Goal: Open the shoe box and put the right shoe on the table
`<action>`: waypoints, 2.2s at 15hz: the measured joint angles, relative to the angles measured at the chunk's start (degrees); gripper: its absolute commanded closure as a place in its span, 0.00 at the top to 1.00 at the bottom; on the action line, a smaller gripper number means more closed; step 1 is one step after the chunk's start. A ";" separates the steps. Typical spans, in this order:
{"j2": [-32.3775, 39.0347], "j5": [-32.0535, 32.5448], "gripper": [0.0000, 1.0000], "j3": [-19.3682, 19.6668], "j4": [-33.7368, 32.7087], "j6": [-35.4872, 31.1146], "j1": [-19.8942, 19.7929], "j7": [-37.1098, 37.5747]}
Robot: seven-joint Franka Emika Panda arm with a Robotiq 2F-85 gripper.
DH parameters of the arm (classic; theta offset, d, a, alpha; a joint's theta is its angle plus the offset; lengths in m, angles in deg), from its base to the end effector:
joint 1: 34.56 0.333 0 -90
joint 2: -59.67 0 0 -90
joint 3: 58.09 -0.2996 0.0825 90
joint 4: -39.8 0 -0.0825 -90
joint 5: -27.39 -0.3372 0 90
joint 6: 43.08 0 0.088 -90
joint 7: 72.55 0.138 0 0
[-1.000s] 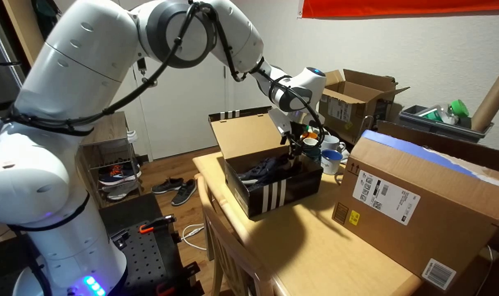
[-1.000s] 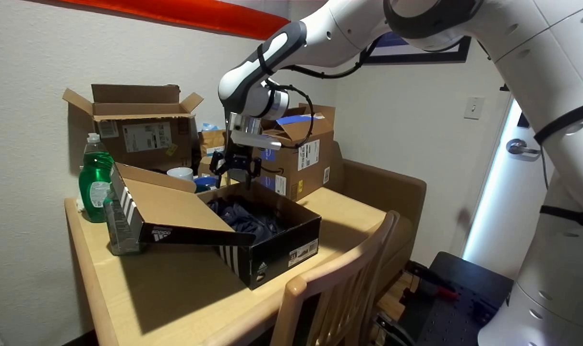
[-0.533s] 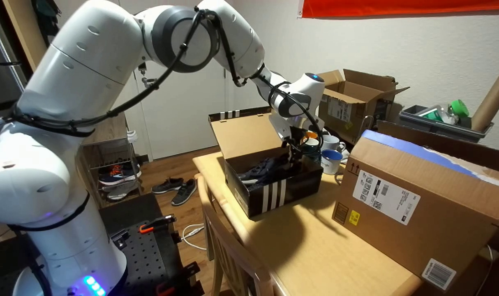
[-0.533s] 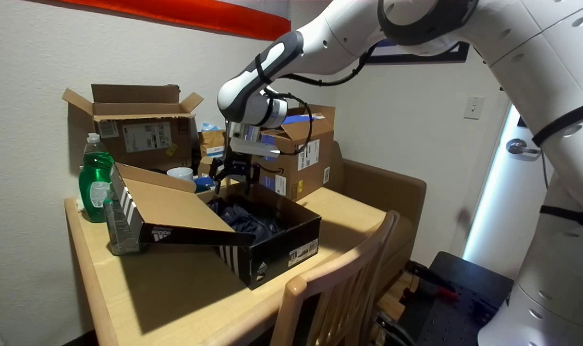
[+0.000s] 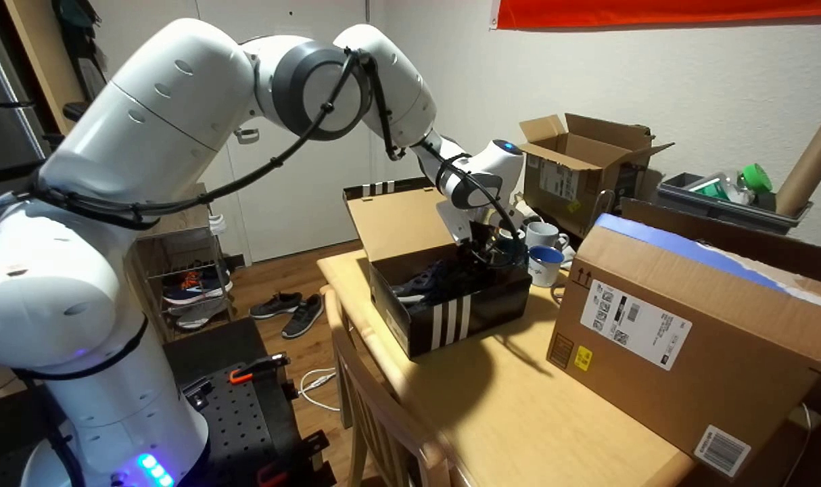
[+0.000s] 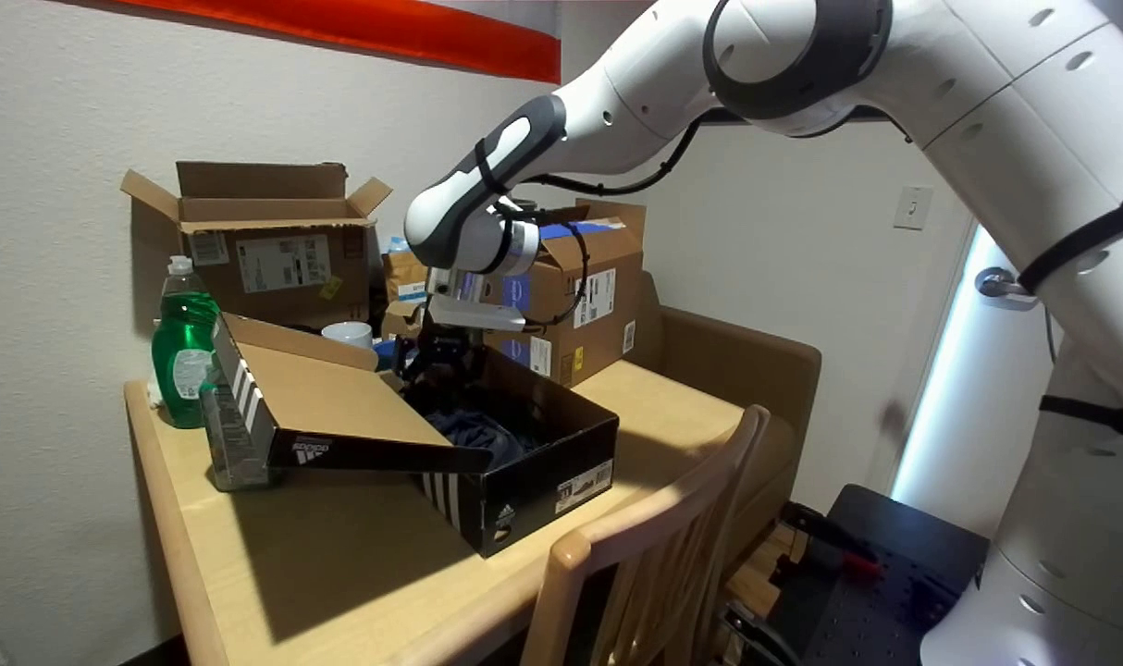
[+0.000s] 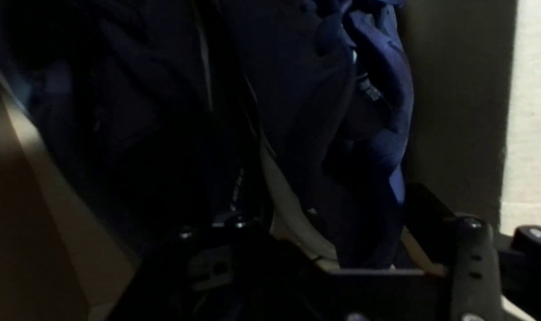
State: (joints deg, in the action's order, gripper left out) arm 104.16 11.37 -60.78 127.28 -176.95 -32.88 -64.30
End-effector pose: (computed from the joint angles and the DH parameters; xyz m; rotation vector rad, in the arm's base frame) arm 0.6660 0.0572 0.1917 -2.8755 0.3951 -0.0083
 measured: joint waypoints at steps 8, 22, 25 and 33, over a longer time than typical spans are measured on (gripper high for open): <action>2.59 0.56 0.05 0.35 -2.55 -0.04 0.03 0.00; -2.84 6.93 0.04 1.27 -0.19 0.37 0.08 0.02; -6.09 7.48 0.04 1.64 2.23 1.21 0.00 -0.08; -18.24 8.00 0.04 3.11 12.11 1.68 -0.99 -0.23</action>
State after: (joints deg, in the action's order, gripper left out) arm 85.93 19.37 -57.67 139.39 -175.27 -33.87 -64.53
